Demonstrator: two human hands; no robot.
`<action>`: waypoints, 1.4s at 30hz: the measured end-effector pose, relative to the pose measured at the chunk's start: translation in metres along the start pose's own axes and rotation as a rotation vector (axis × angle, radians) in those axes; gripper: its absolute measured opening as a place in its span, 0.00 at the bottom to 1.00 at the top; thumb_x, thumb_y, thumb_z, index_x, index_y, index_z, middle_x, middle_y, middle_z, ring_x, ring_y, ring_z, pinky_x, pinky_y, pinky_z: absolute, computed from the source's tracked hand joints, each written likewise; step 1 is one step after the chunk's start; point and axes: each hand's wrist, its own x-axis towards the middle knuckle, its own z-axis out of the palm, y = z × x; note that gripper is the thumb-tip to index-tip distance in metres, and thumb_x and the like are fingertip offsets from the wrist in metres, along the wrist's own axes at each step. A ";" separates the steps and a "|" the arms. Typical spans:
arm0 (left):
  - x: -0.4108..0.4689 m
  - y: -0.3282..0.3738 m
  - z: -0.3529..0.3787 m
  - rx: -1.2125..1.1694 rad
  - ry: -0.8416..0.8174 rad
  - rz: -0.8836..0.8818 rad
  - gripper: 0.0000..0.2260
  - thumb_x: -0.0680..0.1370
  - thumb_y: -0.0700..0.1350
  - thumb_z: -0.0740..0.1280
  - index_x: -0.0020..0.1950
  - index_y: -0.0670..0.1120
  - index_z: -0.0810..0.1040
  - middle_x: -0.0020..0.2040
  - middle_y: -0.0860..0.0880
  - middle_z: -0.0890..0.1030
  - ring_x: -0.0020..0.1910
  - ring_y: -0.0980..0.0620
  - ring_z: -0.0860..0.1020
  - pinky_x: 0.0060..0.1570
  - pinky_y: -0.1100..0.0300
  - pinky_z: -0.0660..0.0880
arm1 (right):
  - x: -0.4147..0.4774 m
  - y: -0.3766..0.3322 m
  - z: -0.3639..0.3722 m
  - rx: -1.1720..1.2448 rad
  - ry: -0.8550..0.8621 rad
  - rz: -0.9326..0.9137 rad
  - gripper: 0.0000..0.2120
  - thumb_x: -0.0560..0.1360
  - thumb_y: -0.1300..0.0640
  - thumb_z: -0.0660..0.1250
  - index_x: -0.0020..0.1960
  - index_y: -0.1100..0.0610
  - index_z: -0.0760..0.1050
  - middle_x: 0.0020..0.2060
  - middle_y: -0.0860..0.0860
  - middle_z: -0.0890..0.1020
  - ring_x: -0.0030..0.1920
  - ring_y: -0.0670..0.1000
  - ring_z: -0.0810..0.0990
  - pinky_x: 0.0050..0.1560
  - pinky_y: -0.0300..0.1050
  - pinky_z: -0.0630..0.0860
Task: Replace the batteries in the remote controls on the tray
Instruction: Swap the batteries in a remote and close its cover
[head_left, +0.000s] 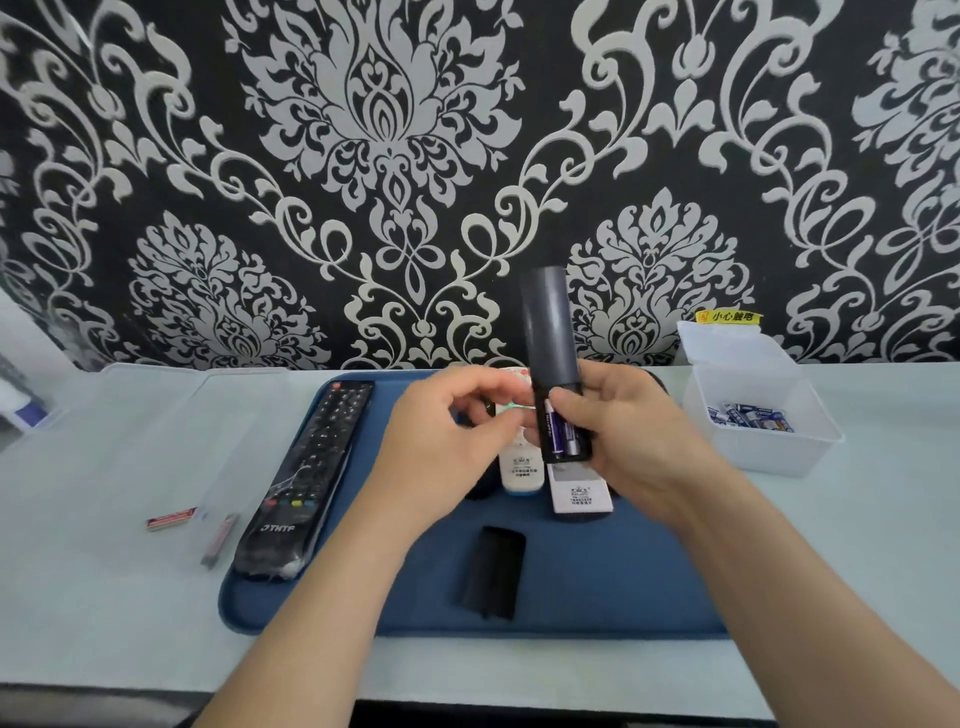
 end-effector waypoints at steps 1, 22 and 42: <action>-0.001 0.000 -0.005 0.070 -0.047 -0.006 0.10 0.71 0.37 0.72 0.43 0.53 0.83 0.38 0.54 0.82 0.34 0.50 0.74 0.40 0.59 0.74 | -0.001 0.000 0.001 0.002 0.009 0.003 0.11 0.81 0.71 0.56 0.57 0.66 0.76 0.46 0.61 0.84 0.43 0.54 0.85 0.48 0.48 0.83; -0.021 -0.003 -0.020 0.542 -0.574 -0.140 0.14 0.67 0.49 0.77 0.42 0.55 0.73 0.40 0.55 0.81 0.37 0.55 0.79 0.42 0.57 0.77 | -0.001 0.014 0.013 0.124 -0.001 -0.020 0.11 0.80 0.72 0.58 0.60 0.67 0.73 0.45 0.57 0.84 0.41 0.54 0.84 0.43 0.44 0.81; -0.022 -0.008 0.011 0.682 -0.100 0.461 0.23 0.77 0.54 0.60 0.69 0.44 0.72 0.69 0.48 0.74 0.70 0.53 0.69 0.69 0.64 0.61 | 0.001 0.006 0.013 0.329 0.060 0.110 0.31 0.80 0.37 0.54 0.66 0.62 0.75 0.63 0.62 0.79 0.63 0.57 0.80 0.63 0.52 0.76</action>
